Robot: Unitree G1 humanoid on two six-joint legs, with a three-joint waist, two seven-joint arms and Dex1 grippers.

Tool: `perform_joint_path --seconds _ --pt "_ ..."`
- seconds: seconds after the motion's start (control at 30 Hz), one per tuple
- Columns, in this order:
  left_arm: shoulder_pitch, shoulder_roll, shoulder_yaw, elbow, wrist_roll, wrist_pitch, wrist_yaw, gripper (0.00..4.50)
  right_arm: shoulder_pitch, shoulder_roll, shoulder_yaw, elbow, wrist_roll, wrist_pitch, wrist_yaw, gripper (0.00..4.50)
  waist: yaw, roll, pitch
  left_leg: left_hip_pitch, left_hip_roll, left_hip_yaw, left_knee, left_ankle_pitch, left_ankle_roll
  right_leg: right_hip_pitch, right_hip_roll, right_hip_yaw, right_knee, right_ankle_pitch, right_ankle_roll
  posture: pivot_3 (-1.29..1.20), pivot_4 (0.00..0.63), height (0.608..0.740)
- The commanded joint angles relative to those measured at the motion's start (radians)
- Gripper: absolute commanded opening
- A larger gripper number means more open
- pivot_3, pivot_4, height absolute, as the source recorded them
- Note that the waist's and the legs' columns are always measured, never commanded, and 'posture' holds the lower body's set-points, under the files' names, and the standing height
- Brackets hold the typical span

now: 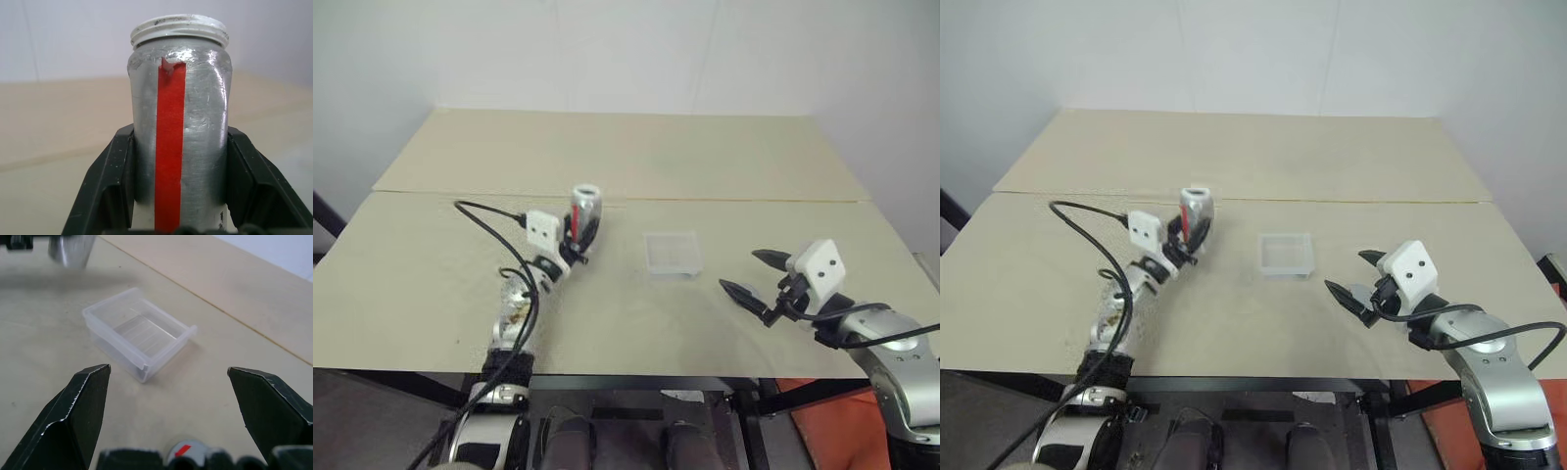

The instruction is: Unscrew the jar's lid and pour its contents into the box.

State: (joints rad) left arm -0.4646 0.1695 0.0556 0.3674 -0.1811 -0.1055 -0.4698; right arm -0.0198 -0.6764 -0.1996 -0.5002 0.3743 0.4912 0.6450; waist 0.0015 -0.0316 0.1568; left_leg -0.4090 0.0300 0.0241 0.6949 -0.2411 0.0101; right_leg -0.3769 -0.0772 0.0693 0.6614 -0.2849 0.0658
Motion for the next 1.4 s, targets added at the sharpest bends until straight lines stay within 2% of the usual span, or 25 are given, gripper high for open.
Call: perform_joint_path --seconds 0.03,0.33,0.37,0.43,0.53,0.57,0.77,1.23,1.4 --pt "0.014 -0.007 -0.01 0.008 0.026 -0.076 0.012 2.09 -0.001 -0.008 -0.015 -0.03 0.0 -0.018 0.0 4.47 0.0 0.0 0.0 0.0 0.0 0.0 0.0 0.0 0.0 0.0 0.0 0.0 0.0 0.0 0.0 0.0 0.15 0.74" --pt "0.085 -0.018 -0.035 0.003 0.047 -0.104 0.028 2.09 0.004 -0.011 -0.011 -0.024 -0.008 -0.013 -0.002 4.47 -0.001 0.0 0.0 0.001 0.0 -0.001 0.0 0.0 0.0 0.001 0.0 0.0 -0.001 0.0 0.0 0.0 0.15 0.74" --pt "0.088 -0.019 -0.035 0.001 0.047 -0.103 0.031 2.76 0.003 -0.011 -0.012 -0.022 -0.008 -0.013 -0.002 4.5 -0.001 0.0 0.0 0.001 0.0 -0.001 0.0 0.0 0.0 0.001 0.0 0.0 -0.001 0.0 0.0 0.0 0.15 0.74" --pt "0.094 -0.022 -0.031 -0.008 0.033 -0.086 0.031 3.27 0.0 -0.011 -0.011 -0.021 -0.008 -0.012 -0.001 4.5 -0.002 0.0 0.0 0.001 0.0 -0.001 -0.001 0.0 0.0 0.001 0.0 0.0 -0.001 0.0 0.0 0.0 0.15 0.74" --pt "0.103 -0.021 -0.023 -0.03 0.021 -0.061 0.036 4.29 -0.004 -0.009 -0.007 -0.02 -0.011 -0.012 -0.002 4.5 -0.003 0.0 0.0 0.001 0.0 -0.001 -0.001 0.0 0.0 0.001 0.0 0.0 -0.001 0.0 0.0 0.0 0.15 0.74" --pt "0.104 -0.021 -0.022 -0.035 0.023 -0.064 0.039 4.48 -0.004 -0.009 -0.006 -0.02 -0.01 -0.012 -0.001 4.5 -0.003 0.0 0.0 0.001 0.0 -0.001 -0.001 0.0 0.0 0.001 0.0 0.0 -0.001 0.0 0.0 0.0 0.15 0.74" --pt "0.142 -0.016 -0.008 -0.121 -0.01 -0.024 0.04 4.48 -0.01 -0.009 -0.001 -0.01 -0.013 -0.017 0.003 4.5 -0.005 0.0 0.0 0.0 0.001 -0.002 -0.001 0.0 0.0 0.001 0.0 0.0 -0.002 0.0 0.0 0.0 0.15 0.74" --pt "0.362 0.038 0.011 -0.413 -0.072 0.021 0.013 4.48 -0.063 0.008 0.017 0.022 -0.012 -0.021 -0.008 4.5 -0.014 0.0 0.0 0.001 0.002 -0.004 -0.003 0.0 0.0 0.001 0.0 0.0 -0.004 0.001 -0.001 0.0 0.15 0.74" --pt "0.458 0.112 0.061 -0.517 -0.121 0.036 -0.032 4.48 -0.044 -0.04 -0.022 0.027 0.015 -0.036 0.066 4.5 -0.014 0.0 0.0 0.001 0.002 -0.004 -0.005 0.0 0.0 0.0 0.0 0.0 -0.007 0.001 -0.001 0.0 0.15 0.74"
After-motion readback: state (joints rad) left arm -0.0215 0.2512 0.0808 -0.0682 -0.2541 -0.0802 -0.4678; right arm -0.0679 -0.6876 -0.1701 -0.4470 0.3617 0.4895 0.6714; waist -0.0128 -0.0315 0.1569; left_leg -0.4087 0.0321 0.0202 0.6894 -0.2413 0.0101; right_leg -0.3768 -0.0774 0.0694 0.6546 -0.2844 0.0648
